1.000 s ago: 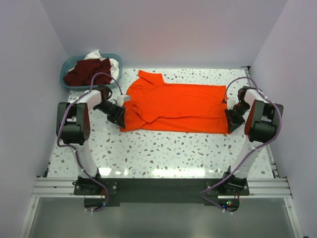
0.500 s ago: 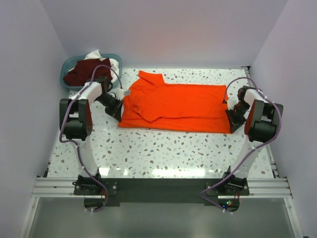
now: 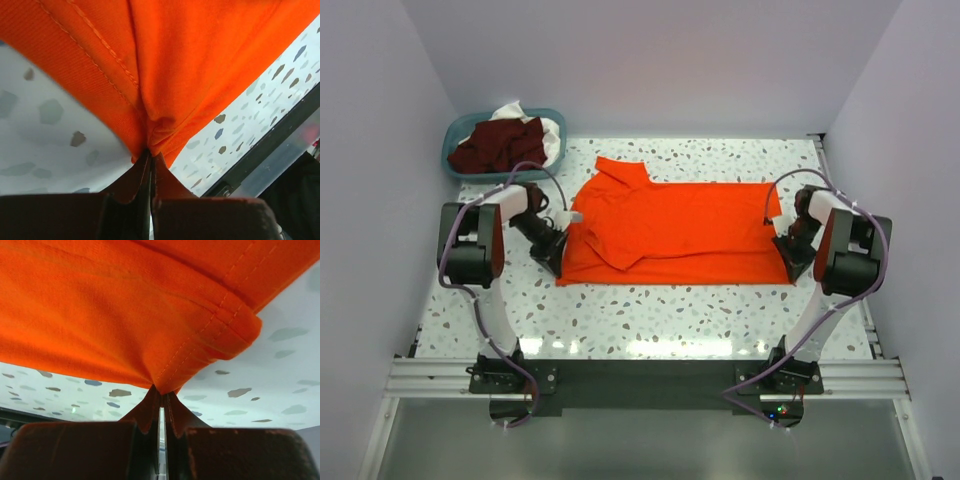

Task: Fold and stack the t-shirts
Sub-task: Fold the tshirt

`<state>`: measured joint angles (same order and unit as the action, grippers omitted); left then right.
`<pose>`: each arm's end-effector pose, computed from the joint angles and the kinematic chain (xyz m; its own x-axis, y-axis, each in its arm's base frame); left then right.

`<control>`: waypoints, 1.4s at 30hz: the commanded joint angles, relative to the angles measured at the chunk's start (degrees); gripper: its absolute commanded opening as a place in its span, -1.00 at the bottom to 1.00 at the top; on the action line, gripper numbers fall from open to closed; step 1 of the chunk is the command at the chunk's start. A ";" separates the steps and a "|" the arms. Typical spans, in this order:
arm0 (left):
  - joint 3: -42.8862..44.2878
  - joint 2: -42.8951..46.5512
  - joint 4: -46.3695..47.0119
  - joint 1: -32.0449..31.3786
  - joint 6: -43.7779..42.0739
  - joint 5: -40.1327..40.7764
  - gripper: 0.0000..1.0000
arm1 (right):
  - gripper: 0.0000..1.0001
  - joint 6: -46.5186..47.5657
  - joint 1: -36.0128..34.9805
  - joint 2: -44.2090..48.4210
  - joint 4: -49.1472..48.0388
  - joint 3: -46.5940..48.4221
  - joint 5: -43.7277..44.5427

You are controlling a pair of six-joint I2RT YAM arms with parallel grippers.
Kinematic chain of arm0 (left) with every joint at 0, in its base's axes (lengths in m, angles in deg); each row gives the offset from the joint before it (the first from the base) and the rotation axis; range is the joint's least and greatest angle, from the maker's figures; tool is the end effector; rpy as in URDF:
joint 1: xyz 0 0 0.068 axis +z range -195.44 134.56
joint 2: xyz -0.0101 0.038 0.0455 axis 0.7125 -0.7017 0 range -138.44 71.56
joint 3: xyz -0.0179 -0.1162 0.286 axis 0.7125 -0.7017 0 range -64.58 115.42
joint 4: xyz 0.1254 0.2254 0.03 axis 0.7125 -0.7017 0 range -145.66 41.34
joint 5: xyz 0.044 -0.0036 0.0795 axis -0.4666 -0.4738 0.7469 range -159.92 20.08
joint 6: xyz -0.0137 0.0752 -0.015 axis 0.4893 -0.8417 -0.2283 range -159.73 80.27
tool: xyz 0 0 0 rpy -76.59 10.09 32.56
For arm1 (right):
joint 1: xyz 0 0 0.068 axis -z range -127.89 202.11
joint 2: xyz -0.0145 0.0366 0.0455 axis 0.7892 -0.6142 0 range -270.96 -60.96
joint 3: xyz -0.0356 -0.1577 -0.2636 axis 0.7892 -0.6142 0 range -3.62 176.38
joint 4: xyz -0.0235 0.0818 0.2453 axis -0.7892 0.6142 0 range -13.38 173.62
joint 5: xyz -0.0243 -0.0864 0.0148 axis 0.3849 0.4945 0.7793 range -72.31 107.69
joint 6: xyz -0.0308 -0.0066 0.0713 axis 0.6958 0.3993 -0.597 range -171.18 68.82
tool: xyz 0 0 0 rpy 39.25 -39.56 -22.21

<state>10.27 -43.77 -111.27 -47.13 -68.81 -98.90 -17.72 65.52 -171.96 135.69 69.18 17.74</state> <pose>0.3419 -0.0424 0.1450 -0.8916 0.4517 -0.0314 0.3999 0.7530 -0.5225 0.3292 -0.0785 0.1523 -0.9328 -0.3443 0.1061 -0.3385 0.9384 0.0690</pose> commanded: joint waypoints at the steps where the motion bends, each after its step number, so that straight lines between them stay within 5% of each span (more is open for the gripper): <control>1: -2.52 3.00 1.79 0.02 -0.36 2.70 -0.96 | -1.00 3.64 0.39 3.33 -1.50 -3.01 4.52; 4: 0.73 5.54 1.43 0.02 -1.59 0.58 -0.44 | -0.79 3.46 0.30 4.21 2.09 -0.65 1.71; 8: 9.50 9.32 0.21 -1.28 -4.83 -3.28 -0.20 | 0.09 3.46 0.39 7.02 8.76 6.20 -3.65; 9: 10.66 9.68 0.12 -2.08 -5.72 -4.07 -0.16 | 0.11 3.46 0.30 7.98 9.31 7.18 -5.22; 13: 12.60 11.18 3.89 -7.96 -7.66 -1.45 -0.02 | 0.09 3.81 0.39 9.22 9.49 10.17 -7.08; 23: 9.10 7.83 6.00 -21.75 -6.96 0.14 -0.21 | -0.45 0.57 -0.31 5.53 9.49 12.56 -11.30; 28: 3.20 8.98 12.85 -25.55 -3.71 5.06 -0.07 | -0.49 -0.32 -1.72 6.06 6.94 8.86 -11.30; 42: 3.72 3.09 18.57 -29.86 2.27 8.32 -0.02 | -0.51 -0.67 -2.25 3.95 4.12 6.48 -10.60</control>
<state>13.40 -40.27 -96.37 -76.42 -69.01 -91.62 -17.64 63.35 -167.61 140.84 75.34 7.65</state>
